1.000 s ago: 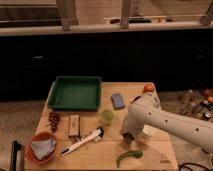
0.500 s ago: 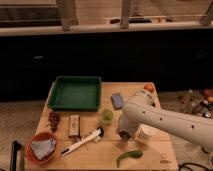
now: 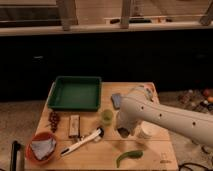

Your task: Stack cups into tray

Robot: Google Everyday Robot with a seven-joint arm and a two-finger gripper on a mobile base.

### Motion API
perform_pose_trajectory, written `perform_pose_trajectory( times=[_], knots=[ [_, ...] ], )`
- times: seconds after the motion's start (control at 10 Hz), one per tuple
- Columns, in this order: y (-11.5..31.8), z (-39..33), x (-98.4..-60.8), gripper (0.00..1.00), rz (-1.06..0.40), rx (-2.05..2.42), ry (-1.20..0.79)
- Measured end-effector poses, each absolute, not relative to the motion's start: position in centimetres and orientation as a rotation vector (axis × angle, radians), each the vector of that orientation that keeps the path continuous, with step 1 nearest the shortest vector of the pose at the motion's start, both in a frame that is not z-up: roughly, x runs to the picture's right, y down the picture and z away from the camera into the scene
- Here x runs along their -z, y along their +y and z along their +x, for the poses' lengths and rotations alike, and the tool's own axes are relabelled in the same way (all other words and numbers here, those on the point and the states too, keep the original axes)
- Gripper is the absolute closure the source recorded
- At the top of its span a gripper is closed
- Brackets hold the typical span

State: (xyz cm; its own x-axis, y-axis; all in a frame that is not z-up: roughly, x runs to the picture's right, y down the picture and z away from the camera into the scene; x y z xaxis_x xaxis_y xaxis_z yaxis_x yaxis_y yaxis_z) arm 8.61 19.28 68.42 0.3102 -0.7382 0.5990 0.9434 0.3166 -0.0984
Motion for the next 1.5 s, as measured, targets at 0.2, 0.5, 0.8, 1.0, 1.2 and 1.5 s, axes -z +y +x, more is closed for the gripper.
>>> perform_pose_trajectory(
  times=[0.2, 0.5, 0.8, 1.0, 1.2, 1.5],
  knots=[
    [17.7, 8.4, -67.5, 1.00, -0.462, 1.175, -0.486],
    [15.2, 7.1, -66.6, 1.00, -0.430, 1.195, -0.473],
    [13.1, 5.9, -67.1, 1.00, -0.410, 1.211, -0.467],
    [12.3, 5.3, -67.3, 1.00, -0.407, 1.217, -0.468],
    [11.5, 4.4, -67.7, 1.00, -0.406, 1.225, -0.470],
    [10.6, 2.1, -68.2, 1.00, -0.403, 1.255, -0.481]
  ],
)
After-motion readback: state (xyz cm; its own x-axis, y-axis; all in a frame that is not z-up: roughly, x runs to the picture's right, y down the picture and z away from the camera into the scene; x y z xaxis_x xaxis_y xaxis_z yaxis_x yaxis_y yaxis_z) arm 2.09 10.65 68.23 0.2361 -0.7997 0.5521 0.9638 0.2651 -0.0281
